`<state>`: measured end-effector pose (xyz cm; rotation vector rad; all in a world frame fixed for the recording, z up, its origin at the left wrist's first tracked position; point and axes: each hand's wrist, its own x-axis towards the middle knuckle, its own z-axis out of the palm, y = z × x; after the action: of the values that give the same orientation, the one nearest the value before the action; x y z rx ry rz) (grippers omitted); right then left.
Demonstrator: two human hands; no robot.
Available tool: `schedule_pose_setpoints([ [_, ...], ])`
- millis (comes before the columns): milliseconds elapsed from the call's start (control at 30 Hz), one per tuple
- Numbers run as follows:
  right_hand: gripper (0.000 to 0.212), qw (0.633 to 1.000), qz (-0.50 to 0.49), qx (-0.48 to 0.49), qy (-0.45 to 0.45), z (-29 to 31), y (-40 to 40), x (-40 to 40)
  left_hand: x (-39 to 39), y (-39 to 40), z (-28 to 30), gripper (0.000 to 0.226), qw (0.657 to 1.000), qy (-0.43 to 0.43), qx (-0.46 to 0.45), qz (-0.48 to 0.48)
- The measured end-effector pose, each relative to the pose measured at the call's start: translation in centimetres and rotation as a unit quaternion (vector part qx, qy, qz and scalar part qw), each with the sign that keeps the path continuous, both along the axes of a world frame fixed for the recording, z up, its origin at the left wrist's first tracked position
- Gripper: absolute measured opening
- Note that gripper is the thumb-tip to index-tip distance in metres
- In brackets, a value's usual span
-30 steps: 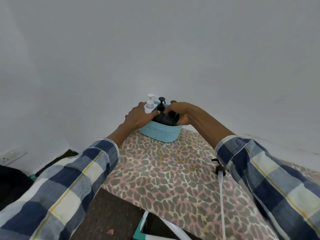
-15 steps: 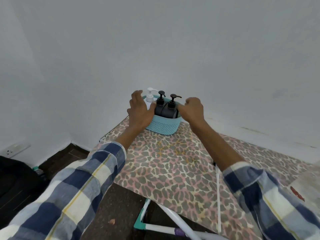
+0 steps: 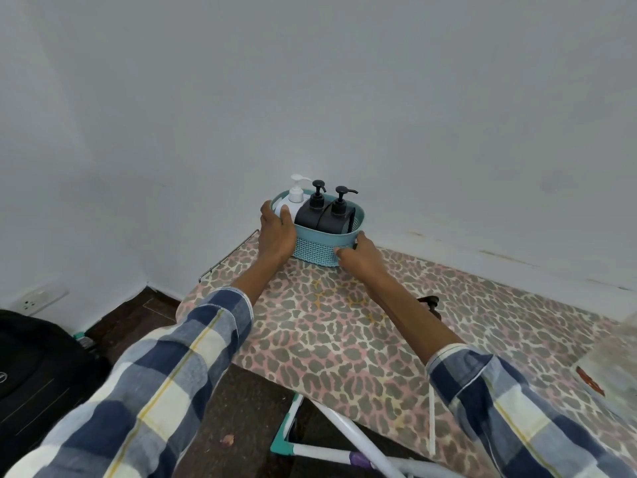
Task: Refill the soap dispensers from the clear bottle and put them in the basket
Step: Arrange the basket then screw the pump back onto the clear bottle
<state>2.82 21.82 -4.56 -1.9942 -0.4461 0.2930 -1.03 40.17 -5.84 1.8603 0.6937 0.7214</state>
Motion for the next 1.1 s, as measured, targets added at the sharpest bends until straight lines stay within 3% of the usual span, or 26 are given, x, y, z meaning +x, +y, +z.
schedule_pose_setpoints([
  [133, 0.061, 0.999, 0.035, -0.039, -0.009, 0.3, -1.3, -0.2, -0.2, -0.2, -0.2, 0.062, 1.0, 0.004, 0.005, 0.005],
  [267, 0.055, 0.995, 0.029, -0.065, -0.064, 0.6, -4.3, -1.0, -1.4, -2.2, -0.3, 0.069, 1.0, 0.001, -0.011, 0.017],
  [400, 0.031, 0.986, -0.055, -0.054, -0.146, 1.0, -9.0, -1.5, -3.1, -6.4, -0.6, 0.061, 0.997, -0.012, -0.021, 0.073],
  [500, 0.019, 0.984, -0.091, -0.059, -0.141, 1.0, -13.5, -2.4, -4.5, -11.2, -1.0, 0.047, 0.994, -0.013, -0.008, 0.105],
  [567, 0.012, 0.98, -0.126, -0.079, -0.13, 0.5, -16.2, -3.1, -5.1, -14.8, -1.0, 0.038, 0.997, -0.021, -0.012, 0.076],
  [633, 0.018, 0.973, -0.15, -0.133, -0.111, -0.5, -18.3, -3.1, -5.3, -18.1, -1.2, 0.028, 1.0, -0.02, -0.014, 0.01],
  [733, 0.046, 0.969, -0.126, -0.204, -0.068, -2.6, -20.1, -3.2, -5.6, -22.7, -2.2, 0.017, 0.995, -0.026, 0.0, -0.095],
  [833, 0.063, 0.969, -0.125, -0.203, -0.063, -4.1, -20.5, -3.0, -6.4, -25.4, -3.7, 0.015, 0.989, -0.045, 0.017, -0.142],
  [1000, 0.058, 0.97, -0.111, -0.203, -0.078, -3.7, -19.6, -3.5, -6.5, -25.3, -4.3, 0.028, 0.989, -0.036, 0.006, -0.142],
  [1100, 0.051, 0.971, -0.099, -0.202, -0.08, -3.4, -19.2, -3.5, -6.5, -25.6, -4.1, 0.023, 0.987, -0.037, 0.012, -0.154],
])
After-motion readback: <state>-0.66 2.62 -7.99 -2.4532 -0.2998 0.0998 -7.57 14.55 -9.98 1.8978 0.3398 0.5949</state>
